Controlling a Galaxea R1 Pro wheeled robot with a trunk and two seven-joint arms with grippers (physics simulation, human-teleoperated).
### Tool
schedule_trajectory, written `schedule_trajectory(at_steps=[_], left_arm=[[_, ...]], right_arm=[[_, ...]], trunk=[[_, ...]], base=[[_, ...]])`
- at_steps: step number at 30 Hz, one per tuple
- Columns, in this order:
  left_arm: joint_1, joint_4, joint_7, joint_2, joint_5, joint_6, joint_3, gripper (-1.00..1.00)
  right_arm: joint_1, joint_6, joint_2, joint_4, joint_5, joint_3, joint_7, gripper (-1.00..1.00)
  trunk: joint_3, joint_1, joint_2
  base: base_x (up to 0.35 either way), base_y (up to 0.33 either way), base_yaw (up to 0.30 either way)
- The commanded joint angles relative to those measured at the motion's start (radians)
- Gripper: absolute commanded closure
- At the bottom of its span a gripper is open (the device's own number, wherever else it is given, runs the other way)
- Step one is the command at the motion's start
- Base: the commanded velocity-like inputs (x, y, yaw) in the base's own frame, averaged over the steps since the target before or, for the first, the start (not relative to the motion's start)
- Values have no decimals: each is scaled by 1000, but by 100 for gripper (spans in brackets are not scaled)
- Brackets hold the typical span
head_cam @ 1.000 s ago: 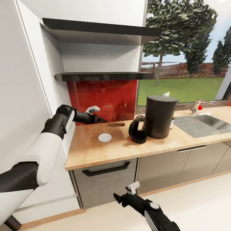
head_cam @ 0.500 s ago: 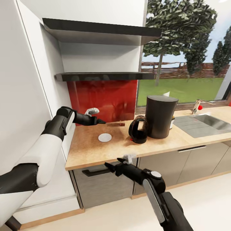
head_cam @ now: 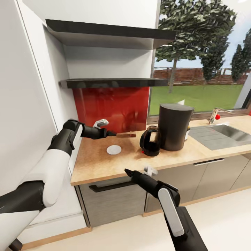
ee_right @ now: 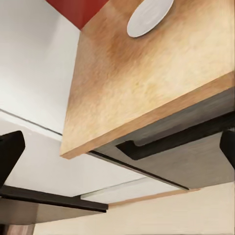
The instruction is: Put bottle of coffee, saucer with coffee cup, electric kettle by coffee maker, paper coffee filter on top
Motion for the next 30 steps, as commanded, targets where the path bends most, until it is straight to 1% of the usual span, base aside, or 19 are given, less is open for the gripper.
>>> schedule_trajectory(at_steps=[1, 4, 6, 15, 21, 23, 25, 26, 27, 30], left_arm=[[7, -1, -8, -1, -9, 6, 25, -100], [24, 0, -3, 2, -10, 6, 63, -100], [27, 1, 4, 3, -11, 5, 69, -100], [34, 1, 19, 1, -9, 1, 74, -100], [50, 1, 19, 0, -10, -1, 74, -100], [58, 1, 19, 0, -10, -2, 74, -100], [62, 1, 19, 1, -10, -2, 75, -100], [63, 1, 19, 1, -10, -2, 75, -100], [64, 1, 19, 3, -10, -2, 75, -100], [66, 1, 19, 5, -11, -1, 75, -100]], right_arm=[[-1, 3, 0, -2, -22, 1, -20, -100], [-1, 3, 0, -3, -38, 1, -33, -100], [-1, 3, 0, -3, -40, 2, -36, -100], [-1, 3, 0, 1, -45, 4, -36, -100], [-1, 2, 0, 2, -46, 9, -35, -100], [-1, 2, 0, 0, -49, 33, -35, -100], [-1, 2, 0, -1, -56, 37, -35, -100], [-1, 2, 0, -1, -65, 39, -35, -100], [-1, 2, 0, -1, -86, 41, -35, -100], [-1, 2, 0, -1, -121, 42, -35, -100]], trunk=[[-2, 1, -2], [-2, 1, -2], [-2, 1, -2], [-2, 1, -2], [-2, 1, -2], [-2, 1, -2], [-2, 1, -2], [-2, 1, -2], [-2, 1, -2], [-2, 1, -2]], base=[[199, 0, 0], [279, 0, 0], [321, 0, 0], [315, 0, 0], [81, 0, 0], [12, 0, 0], [74, 0, 0], [154, 0, 0], [223, 0, 0], [218, 0, 0]])
